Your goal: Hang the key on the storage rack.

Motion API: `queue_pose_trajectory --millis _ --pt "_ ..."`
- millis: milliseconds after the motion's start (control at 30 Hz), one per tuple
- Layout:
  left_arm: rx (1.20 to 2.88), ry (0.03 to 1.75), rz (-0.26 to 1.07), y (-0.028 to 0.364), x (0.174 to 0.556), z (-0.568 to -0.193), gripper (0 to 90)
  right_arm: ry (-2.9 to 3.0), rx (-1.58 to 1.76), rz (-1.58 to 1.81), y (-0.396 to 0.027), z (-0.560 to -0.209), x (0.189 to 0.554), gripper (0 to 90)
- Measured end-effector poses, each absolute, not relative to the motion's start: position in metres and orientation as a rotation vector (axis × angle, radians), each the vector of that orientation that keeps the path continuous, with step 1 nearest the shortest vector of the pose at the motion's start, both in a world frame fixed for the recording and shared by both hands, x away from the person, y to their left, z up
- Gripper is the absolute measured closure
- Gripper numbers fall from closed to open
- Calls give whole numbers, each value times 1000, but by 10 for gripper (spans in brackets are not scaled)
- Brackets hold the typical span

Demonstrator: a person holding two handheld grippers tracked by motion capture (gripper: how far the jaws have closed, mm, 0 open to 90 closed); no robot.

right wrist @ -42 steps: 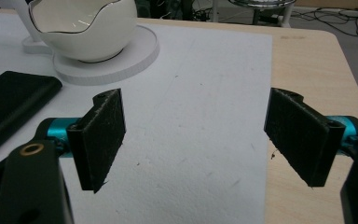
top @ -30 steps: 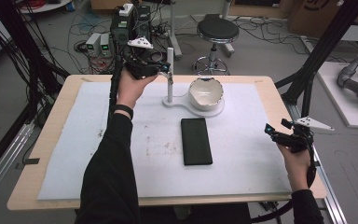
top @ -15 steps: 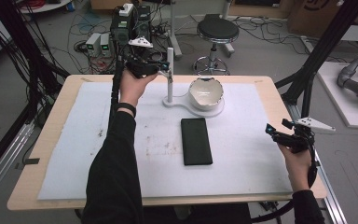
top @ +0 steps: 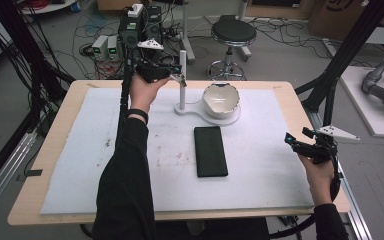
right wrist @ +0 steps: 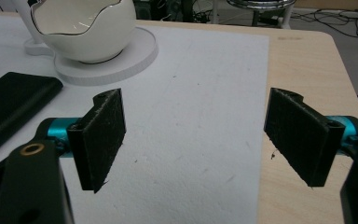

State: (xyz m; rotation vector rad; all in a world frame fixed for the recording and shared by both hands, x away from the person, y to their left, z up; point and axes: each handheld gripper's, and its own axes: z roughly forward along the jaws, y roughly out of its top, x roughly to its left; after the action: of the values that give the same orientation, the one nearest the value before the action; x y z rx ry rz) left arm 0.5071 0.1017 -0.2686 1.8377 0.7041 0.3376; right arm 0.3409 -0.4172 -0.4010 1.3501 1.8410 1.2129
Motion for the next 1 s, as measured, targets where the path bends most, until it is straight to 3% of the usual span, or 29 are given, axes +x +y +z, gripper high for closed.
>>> queue_pose_trajectory --millis 1000 --pt "1780 713 338 104 509 -273 890 1845 1349 1210 -418 -401 341 213"
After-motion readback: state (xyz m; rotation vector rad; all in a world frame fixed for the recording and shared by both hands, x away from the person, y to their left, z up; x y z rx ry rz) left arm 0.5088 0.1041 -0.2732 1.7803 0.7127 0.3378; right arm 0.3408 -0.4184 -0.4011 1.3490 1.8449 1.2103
